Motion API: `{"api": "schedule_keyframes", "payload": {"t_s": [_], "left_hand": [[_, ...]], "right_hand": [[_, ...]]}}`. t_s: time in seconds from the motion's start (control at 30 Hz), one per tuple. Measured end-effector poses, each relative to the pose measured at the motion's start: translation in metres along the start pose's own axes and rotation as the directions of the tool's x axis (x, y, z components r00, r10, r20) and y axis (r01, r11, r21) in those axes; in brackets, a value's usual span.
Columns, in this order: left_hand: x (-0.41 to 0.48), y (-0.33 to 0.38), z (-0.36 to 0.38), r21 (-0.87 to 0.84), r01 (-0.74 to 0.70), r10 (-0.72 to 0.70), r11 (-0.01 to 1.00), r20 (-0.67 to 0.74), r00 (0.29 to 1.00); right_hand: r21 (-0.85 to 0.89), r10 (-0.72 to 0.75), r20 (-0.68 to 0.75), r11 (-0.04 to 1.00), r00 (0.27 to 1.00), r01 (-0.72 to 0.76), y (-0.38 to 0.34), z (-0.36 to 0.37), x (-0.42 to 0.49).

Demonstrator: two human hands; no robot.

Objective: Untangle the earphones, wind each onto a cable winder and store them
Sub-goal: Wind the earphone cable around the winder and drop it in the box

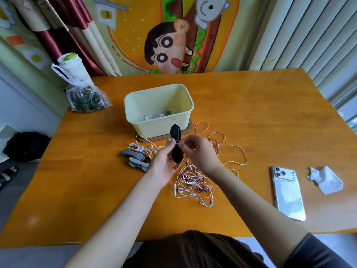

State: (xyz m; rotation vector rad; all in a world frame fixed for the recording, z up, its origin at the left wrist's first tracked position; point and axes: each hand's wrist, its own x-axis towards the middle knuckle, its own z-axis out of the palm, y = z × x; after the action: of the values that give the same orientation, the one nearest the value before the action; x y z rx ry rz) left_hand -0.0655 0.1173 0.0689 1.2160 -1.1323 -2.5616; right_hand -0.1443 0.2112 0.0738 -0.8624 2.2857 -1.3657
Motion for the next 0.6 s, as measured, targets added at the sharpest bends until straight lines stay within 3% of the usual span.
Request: {"api": "schedule_keyframes", "payload": {"t_s": [0.23, 0.47, 0.6], "left_hand": [[-0.0029, 0.0022, 0.0057, 0.038, -0.086, 0.086, 0.996, -0.008, 0.996], [-0.0059, 0.0040, 0.0078, 0.153, -0.172, 0.183, 0.973, -0.059, 0.981], [-0.0085, 0.0049, 0.0071, 0.215, -0.238, 0.243, 0.947, 0.003, 0.970]], "right_hand": [[0.202, 0.099, 0.010, 0.974, 0.995, -0.099, -0.0023, -0.0013, 0.0040], [0.209, 0.042, 0.041, 0.977, 0.998, -0.049, -0.0044, -0.0004, 0.0015], [0.273, 0.062, -0.005, 0.960, 0.998, -0.058, -0.0033, 0.0035, 0.0001]]}}
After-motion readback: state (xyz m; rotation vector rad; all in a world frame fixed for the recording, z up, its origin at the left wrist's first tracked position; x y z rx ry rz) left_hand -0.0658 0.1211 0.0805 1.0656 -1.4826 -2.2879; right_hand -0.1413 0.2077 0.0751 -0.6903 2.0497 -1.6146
